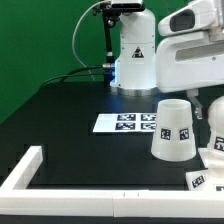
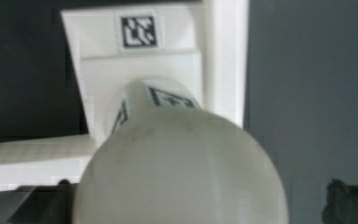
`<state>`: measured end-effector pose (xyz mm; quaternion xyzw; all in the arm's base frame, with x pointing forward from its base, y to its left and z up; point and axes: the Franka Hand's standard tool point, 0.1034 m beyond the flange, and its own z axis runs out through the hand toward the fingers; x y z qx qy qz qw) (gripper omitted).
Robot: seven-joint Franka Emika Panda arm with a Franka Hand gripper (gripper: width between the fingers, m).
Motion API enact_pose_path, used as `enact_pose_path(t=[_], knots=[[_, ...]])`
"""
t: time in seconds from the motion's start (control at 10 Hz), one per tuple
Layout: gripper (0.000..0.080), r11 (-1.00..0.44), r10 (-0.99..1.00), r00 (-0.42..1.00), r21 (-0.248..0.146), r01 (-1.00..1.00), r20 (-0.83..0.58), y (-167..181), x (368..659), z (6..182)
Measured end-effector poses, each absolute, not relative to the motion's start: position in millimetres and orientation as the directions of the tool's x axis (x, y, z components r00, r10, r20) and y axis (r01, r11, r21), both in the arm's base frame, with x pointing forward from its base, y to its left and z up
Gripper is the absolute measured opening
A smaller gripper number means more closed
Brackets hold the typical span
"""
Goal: Assemble lamp
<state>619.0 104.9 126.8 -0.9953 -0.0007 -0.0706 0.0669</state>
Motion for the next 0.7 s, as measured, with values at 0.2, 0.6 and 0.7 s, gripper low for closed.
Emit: enact_pose_path(t=[0.2, 0.6, 0.7], knots=[[0.0698, -0.977, 0.173, 0.971, -0.097, 0.190, 0.164, 103.6, 620.5, 127.1], [0.0698, -0.904, 0.417, 0.893, -0.026, 0.427, 0.170, 100.8, 621.1, 123.7], [0.0687, -0.904, 0.417, 0.893, -0.026, 0.427, 0.170, 101.0, 621.0, 123.5]])
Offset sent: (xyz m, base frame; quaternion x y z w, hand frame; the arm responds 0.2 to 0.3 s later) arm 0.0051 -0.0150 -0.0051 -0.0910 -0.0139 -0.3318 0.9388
